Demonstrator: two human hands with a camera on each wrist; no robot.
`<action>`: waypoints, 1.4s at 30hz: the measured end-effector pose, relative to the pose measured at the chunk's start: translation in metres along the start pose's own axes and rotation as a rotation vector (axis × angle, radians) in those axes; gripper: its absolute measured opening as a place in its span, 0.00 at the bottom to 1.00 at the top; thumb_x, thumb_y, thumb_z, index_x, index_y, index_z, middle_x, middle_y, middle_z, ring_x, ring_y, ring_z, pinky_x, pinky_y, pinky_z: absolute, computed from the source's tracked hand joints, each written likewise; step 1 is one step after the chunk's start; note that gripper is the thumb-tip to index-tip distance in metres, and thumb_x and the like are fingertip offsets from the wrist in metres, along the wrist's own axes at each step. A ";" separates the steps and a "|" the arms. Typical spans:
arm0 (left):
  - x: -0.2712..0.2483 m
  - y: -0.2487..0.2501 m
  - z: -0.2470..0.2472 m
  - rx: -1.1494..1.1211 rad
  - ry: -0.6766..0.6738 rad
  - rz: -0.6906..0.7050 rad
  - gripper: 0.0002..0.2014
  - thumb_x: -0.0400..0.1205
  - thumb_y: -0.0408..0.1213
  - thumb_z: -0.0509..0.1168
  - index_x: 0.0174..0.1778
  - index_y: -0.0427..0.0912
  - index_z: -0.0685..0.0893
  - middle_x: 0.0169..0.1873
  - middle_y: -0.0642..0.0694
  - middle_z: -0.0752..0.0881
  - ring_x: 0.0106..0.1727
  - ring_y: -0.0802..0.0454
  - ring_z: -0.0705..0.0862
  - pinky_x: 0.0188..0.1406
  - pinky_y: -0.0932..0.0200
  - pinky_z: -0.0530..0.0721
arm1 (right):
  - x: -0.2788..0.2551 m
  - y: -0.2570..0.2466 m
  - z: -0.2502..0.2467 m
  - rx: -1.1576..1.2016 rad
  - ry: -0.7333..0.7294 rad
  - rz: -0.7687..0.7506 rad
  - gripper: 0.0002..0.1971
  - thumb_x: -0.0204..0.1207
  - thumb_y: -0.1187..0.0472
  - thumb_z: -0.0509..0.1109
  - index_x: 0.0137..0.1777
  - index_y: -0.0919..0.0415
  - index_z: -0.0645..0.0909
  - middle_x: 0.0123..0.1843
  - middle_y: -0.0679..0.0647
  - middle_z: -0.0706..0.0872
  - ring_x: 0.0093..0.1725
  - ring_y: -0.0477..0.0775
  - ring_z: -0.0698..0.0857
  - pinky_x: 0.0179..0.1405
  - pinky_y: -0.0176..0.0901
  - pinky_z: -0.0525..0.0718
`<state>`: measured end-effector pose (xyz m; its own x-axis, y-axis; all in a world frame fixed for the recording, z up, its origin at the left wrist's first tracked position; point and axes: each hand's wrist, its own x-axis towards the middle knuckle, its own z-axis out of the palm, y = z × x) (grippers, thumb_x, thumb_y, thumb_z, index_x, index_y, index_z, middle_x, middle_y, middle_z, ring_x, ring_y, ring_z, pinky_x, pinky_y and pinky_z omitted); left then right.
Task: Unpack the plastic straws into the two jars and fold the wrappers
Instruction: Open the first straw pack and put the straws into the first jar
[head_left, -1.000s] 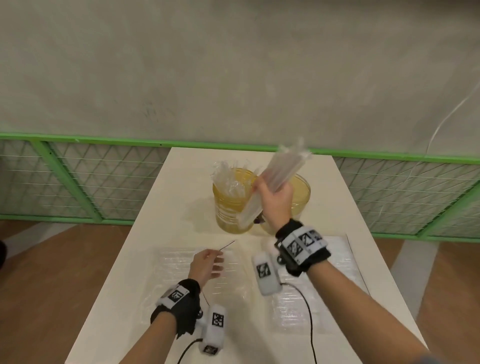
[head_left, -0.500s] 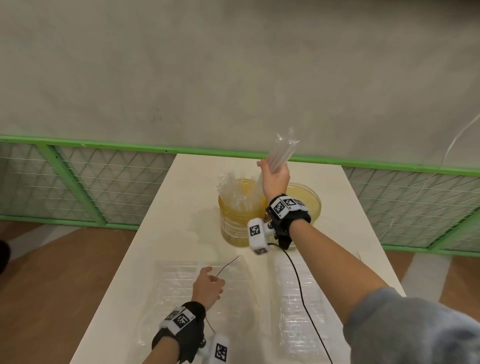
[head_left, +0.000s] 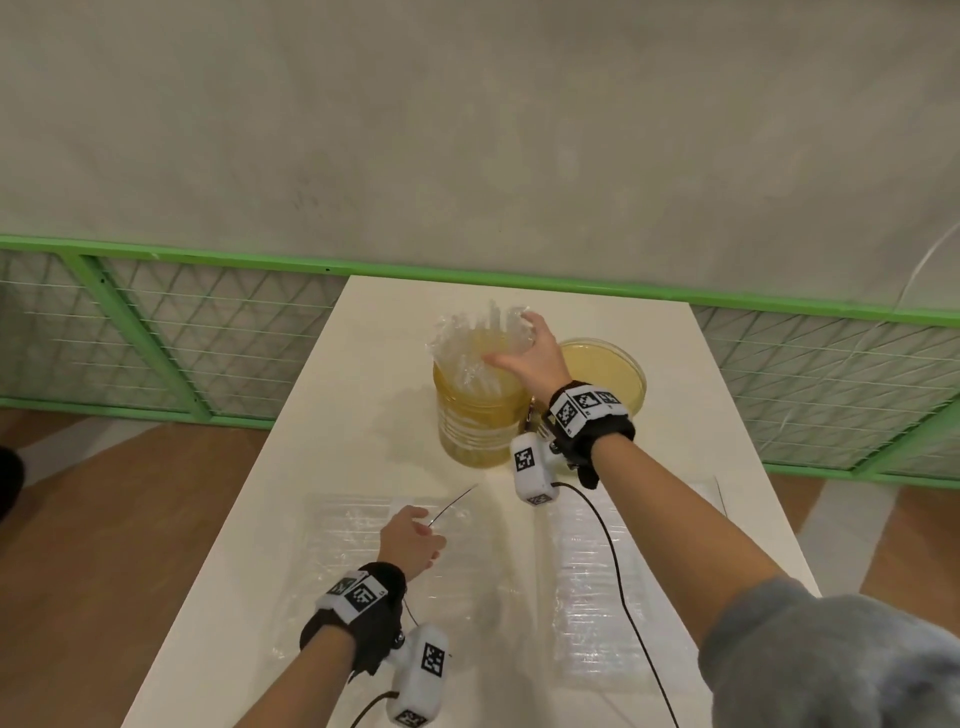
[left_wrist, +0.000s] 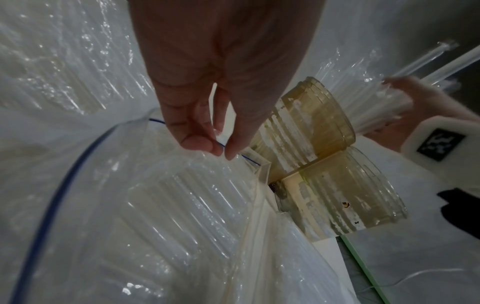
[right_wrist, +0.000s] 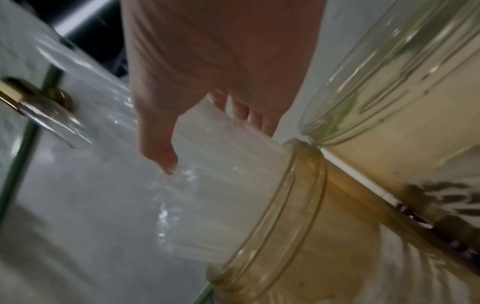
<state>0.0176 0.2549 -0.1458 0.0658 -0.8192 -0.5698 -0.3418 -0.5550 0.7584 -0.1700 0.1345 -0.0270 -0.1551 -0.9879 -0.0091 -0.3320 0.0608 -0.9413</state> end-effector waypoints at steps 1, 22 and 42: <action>0.000 0.000 0.001 0.012 0.016 0.010 0.18 0.75 0.24 0.68 0.60 0.34 0.75 0.41 0.42 0.78 0.29 0.52 0.78 0.27 0.63 0.77 | -0.004 0.000 -0.003 0.018 0.049 -0.051 0.40 0.65 0.59 0.81 0.76 0.53 0.65 0.70 0.54 0.75 0.68 0.50 0.72 0.69 0.46 0.73; 0.000 0.005 0.003 0.357 0.173 0.150 0.13 0.76 0.30 0.68 0.56 0.40 0.81 0.56 0.35 0.81 0.52 0.44 0.79 0.54 0.57 0.77 | -0.027 0.017 0.024 -0.552 -0.024 -0.526 0.26 0.85 0.53 0.52 0.82 0.56 0.56 0.83 0.58 0.58 0.83 0.56 0.56 0.81 0.59 0.55; -0.014 0.021 0.008 0.170 0.243 0.281 0.11 0.82 0.34 0.62 0.50 0.29 0.83 0.48 0.32 0.86 0.46 0.41 0.82 0.44 0.58 0.74 | -0.185 0.093 0.052 -0.172 -0.258 0.130 0.12 0.78 0.64 0.63 0.37 0.71 0.81 0.31 0.56 0.82 0.30 0.50 0.79 0.36 0.46 0.82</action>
<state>0.0024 0.2554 -0.1244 0.1606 -0.9572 -0.2409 -0.5271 -0.2895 0.7990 -0.1241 0.3155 -0.1298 0.0272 -0.9725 -0.2312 -0.4801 0.1902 -0.8563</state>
